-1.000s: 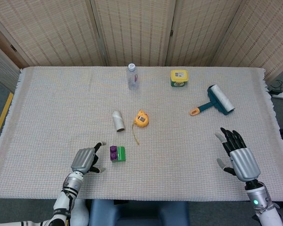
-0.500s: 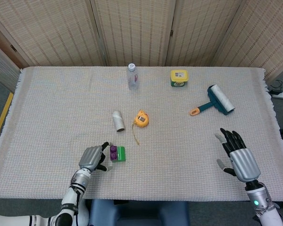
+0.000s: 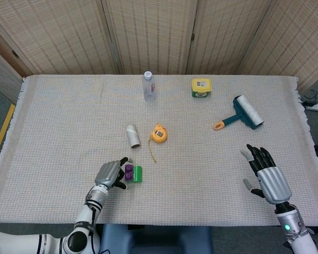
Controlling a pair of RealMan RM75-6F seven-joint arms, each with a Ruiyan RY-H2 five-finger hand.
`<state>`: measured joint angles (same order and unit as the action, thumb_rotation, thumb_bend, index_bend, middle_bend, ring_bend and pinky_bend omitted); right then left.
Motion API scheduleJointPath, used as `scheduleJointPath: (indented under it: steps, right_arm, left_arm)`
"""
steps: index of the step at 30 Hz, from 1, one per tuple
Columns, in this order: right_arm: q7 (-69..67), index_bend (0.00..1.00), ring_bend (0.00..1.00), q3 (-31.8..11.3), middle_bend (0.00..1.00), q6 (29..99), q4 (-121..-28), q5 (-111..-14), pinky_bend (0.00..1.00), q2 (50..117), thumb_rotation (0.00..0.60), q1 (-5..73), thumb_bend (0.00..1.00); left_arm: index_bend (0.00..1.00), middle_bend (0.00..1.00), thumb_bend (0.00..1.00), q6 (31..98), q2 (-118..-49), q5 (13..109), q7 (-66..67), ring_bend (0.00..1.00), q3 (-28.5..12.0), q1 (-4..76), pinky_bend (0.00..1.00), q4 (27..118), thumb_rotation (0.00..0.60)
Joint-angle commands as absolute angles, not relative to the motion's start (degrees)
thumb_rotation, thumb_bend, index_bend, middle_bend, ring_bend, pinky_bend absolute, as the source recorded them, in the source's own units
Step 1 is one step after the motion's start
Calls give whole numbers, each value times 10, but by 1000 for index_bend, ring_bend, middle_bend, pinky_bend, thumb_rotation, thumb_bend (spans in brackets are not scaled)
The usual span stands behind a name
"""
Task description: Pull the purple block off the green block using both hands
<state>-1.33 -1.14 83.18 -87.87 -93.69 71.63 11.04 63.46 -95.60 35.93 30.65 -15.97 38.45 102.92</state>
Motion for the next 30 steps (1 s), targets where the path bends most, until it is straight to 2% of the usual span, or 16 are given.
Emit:
scheduleJointPath:
  steps: [1, 30]
  right_arm:
    - [-14, 0, 0, -11, 0, 831, -879, -937, 0, 716, 600, 111, 383]
    - [-13, 0, 0, -10, 0, 837, -882, -940, 0, 714, 600, 108, 383]
  left_arm:
    - [296, 1000, 193, 634, -958, 345, 307, 926, -163, 394, 1000, 1025, 600]
    - [410, 1000, 241, 638, -964, 332, 279, 948, -146, 417, 1000, 984, 600]
